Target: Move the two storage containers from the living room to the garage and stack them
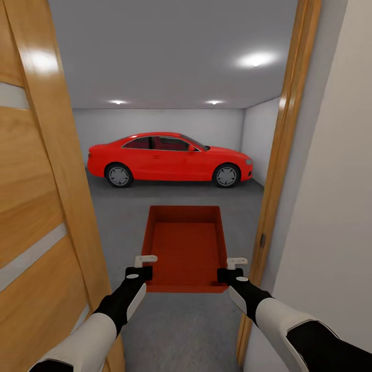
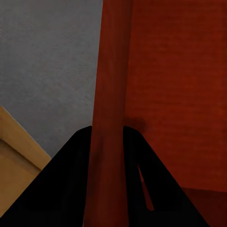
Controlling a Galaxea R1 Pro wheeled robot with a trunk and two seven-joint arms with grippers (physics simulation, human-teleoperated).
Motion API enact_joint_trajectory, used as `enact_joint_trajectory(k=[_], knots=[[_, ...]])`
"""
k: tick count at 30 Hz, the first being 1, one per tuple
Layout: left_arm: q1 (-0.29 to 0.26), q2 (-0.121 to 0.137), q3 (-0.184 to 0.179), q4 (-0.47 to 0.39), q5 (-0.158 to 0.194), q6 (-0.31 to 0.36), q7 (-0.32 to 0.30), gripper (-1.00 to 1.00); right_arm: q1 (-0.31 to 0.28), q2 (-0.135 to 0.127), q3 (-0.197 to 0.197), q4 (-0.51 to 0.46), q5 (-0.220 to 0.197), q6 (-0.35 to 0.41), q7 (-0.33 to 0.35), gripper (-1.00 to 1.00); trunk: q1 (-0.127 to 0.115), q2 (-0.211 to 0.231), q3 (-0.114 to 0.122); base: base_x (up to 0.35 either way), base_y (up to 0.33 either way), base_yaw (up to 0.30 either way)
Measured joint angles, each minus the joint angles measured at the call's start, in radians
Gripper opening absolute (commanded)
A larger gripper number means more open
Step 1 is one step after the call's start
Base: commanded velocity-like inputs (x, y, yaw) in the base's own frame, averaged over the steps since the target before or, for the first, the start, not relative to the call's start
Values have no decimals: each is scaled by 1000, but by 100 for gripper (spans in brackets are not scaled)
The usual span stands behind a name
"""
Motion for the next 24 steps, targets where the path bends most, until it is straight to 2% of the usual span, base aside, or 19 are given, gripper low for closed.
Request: enact_joint_trajectory(k=[5, 24], knots=[[0, 0, -1, 0, 0, -1, 0, -100, 0, 0, 0, 1, 0, -1, 0, -100, 0, 0, 0, 51, 0, 0], [0, -3, -3, 0, 3, -9, 4, -100, 0, -4, 6, -8, -2, -1, 1, -100, -1, 0, 0, 314, 0, 0]])
